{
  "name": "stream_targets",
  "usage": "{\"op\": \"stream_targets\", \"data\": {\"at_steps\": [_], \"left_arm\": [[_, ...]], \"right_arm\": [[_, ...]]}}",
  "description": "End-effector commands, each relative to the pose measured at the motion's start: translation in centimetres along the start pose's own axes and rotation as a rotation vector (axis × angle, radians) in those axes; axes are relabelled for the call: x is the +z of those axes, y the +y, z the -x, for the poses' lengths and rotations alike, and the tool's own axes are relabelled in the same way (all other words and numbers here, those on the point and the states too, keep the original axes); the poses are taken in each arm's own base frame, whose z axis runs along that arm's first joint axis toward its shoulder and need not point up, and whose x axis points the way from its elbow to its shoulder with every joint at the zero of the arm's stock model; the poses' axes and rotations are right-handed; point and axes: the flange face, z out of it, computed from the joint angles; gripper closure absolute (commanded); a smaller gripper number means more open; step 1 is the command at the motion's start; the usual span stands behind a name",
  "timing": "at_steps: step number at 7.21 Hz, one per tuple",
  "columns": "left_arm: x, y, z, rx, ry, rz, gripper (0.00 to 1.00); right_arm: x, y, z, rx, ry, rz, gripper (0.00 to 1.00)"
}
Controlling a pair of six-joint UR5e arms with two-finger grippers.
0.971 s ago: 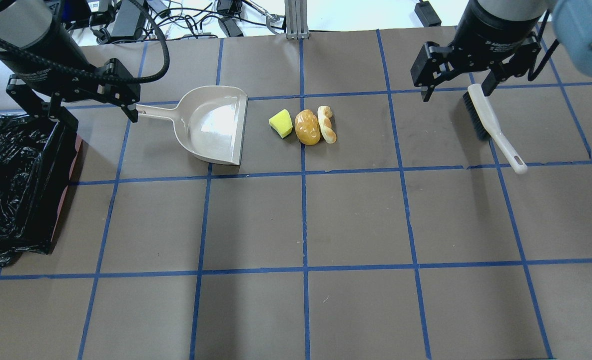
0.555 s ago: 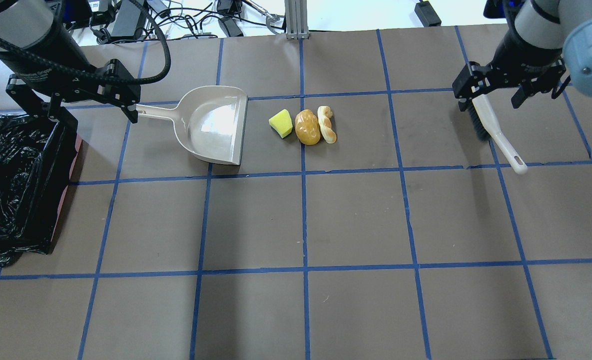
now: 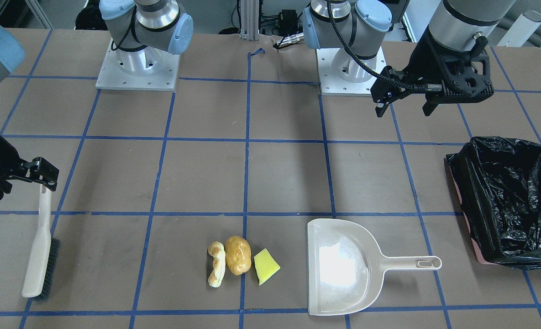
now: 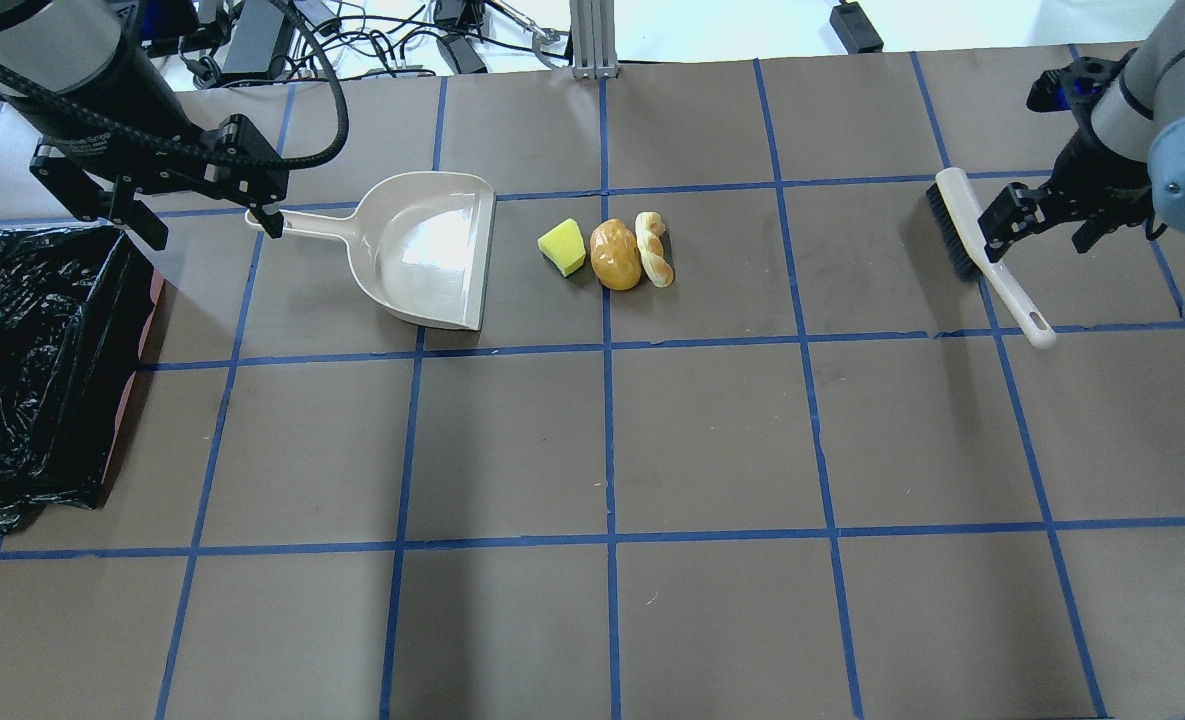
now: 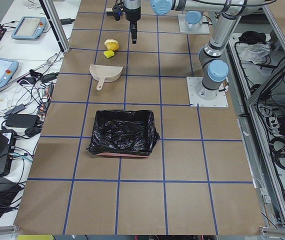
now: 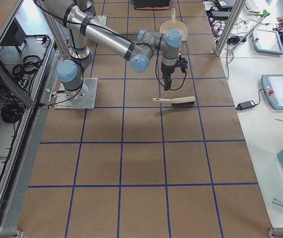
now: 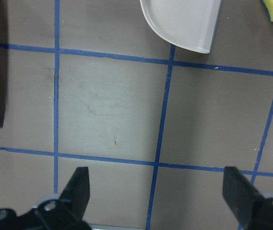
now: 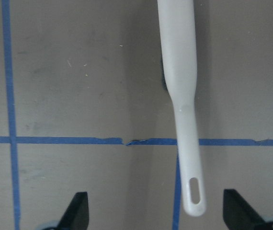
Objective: Sweep and dump trash into bin
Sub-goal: 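Move the left gripper to the dustpan handle while the right gripper reaches for the brush, then grasp the white dustpan handle with the left gripper while the right grasps the brush handle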
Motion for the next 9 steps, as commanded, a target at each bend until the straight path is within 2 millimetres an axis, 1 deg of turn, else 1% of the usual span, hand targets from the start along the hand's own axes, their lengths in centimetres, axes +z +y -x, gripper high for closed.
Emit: {"op": "stream_targets", "data": {"at_steps": [1, 2, 3, 4, 5, 6, 7, 8, 9], "left_arm": [[3.2, -3.4, 0.2, 0.102, 0.002, -0.013, 0.00], [6.6, -5.7, 0.4, 0.104, 0.003, 0.040, 0.00], [10.2, -8.0, 0.6, 0.116, 0.002, 0.073, 0.00], [13.4, -10.8, 0.8, 0.195, -0.001, 0.043, 0.00], [16.3, -13.3, 1.0, 0.343, -0.008, -0.002, 0.00], [17.9, -14.8, 1.2, 0.540, -0.016, -0.019, 0.00], [20.1, -16.0, 1.8, 0.740, -0.035, -0.011, 0.01], [20.4, -17.2, 3.0, 0.818, -0.132, 0.012, 0.02], [20.6, -18.8, 3.2, 0.986, -0.145, 0.014, 0.02]], "right_arm": [[3.0, -0.9, -3.4, -0.058, 0.003, -0.019, 0.06], [4.3, -1.6, -3.1, -0.095, -0.018, -0.044, 0.11], [4.9, -1.8, -2.6, -0.123, -0.053, -0.060, 0.10], [5.7, -1.7, -2.5, -0.132, -0.061, -0.049, 0.10], [6.4, -1.2, -2.3, -0.135, -0.068, -0.034, 0.10], [6.9, -1.0, -2.2, -0.134, -0.065, -0.019, 0.11], [7.1, -0.9, -2.1, -0.134, -0.071, -0.015, 0.11], [7.6, -0.9, -2.2, -0.139, -0.071, -0.002, 0.13], [8.1, -0.7, -2.1, -0.184, -0.077, 0.004, 0.18]]}}
